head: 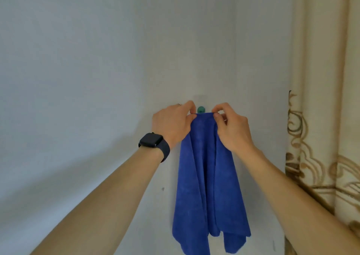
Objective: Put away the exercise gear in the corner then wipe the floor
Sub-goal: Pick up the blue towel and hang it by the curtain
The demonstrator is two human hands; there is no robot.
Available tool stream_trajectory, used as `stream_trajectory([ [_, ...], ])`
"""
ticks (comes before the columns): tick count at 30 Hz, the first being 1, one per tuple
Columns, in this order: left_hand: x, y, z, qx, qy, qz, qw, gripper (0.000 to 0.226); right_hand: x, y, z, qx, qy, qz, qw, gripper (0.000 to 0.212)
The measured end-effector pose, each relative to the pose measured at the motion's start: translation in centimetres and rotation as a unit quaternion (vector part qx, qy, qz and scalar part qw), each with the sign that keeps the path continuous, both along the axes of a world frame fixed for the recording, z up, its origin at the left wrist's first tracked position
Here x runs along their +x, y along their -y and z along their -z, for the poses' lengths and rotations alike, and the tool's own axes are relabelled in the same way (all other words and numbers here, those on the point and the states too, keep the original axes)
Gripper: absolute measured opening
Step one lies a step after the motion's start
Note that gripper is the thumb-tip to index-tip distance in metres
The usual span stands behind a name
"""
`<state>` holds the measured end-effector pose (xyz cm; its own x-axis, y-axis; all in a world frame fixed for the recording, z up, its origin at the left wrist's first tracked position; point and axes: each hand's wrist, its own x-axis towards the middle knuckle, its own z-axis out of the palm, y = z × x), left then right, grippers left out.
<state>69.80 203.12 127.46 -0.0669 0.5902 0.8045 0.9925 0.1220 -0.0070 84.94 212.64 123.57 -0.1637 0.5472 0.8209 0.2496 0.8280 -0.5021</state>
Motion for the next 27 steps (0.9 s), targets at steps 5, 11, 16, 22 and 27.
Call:
stream_trajectory([
  [5,0.0,-3.0,-1.7,0.006,-0.048,-0.062,0.997,0.021,-1.7,-4.1,-1.7,0.003,0.026,0.01,1.0,0.013],
  [11,0.1,-4.4,0.5,0.021,-0.064,-0.079,0.995,0.021,-2.4,-5.5,0.1,0.008,0.049,0.007,0.999,0.02],
  [16,0.8,-3.9,4.2,0.02,0.015,-0.036,0.999,0.027,-2.4,-3.4,3.1,-0.043,-0.036,-0.067,0.996,0.018],
  [22,1.6,-2.3,9.8,-0.013,0.145,0.08,0.986,0.043,-2.5,-2.2,8.0,-0.022,-0.031,-0.053,0.998,0.039],
  [27,1.6,-0.4,15.5,-0.091,0.147,0.081,0.982,0.064,-1.4,-0.9,14.4,-0.073,0.004,-0.074,0.995,0.057],
])
